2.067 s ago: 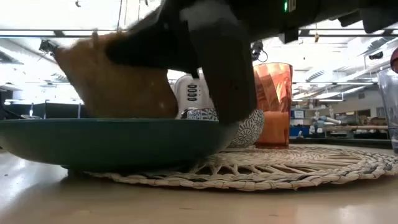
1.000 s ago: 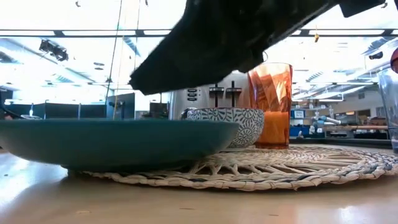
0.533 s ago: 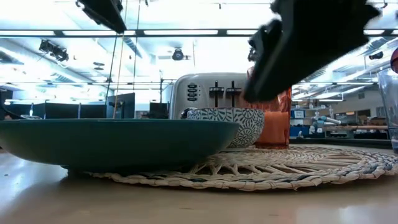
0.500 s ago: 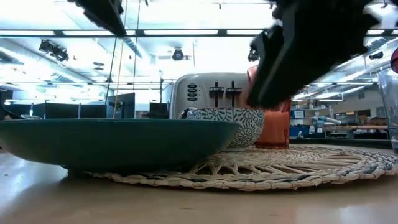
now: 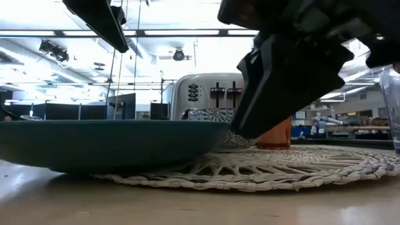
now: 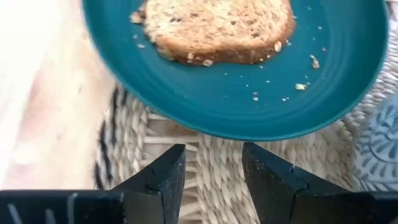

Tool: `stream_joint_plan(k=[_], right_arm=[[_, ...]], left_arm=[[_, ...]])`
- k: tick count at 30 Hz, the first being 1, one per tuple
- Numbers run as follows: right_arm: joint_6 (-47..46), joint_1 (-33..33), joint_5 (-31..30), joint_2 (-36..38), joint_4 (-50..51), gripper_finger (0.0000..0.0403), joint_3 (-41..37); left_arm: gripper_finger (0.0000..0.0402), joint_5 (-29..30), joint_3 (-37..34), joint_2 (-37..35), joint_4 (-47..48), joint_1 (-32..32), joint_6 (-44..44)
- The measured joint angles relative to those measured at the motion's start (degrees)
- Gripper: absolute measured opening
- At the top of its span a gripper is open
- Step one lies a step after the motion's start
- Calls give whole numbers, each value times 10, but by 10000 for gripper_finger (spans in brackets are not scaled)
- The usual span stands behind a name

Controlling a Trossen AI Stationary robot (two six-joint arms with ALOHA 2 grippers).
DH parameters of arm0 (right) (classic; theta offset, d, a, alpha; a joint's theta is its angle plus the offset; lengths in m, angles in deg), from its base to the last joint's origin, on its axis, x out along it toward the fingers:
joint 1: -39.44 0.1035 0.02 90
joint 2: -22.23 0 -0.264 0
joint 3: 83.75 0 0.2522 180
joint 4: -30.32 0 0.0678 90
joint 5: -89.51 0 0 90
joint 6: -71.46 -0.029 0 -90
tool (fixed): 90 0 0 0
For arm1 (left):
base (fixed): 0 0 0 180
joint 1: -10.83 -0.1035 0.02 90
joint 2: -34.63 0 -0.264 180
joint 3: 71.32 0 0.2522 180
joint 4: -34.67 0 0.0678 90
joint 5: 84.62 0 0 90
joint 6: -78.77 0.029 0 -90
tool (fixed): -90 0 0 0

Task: Arrange a breakfast setting
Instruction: Adjust the blue plate on the brown placemat, then put the red apple on the brown placemat to the top left of the red patterned bowl

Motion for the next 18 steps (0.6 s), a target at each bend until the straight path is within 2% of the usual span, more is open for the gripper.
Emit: stream_joint_plan(k=[6, 9, 14, 18], right_arm=[[4, 0, 5, 0, 0, 165, 0], [-5, 0, 20, 8, 33, 165, 4], [-90, 18, 42, 56, 169, 165, 49], [-198, 52, 104, 91, 309, 165, 83]], left_arm=[[139, 0, 0, 0, 0, 4, -1], [139, 0, 0, 0, 0, 6, 0], [139, 0, 0, 0, -8, 7, 4], [139, 2, 0, 0, -23, 10, 14]])
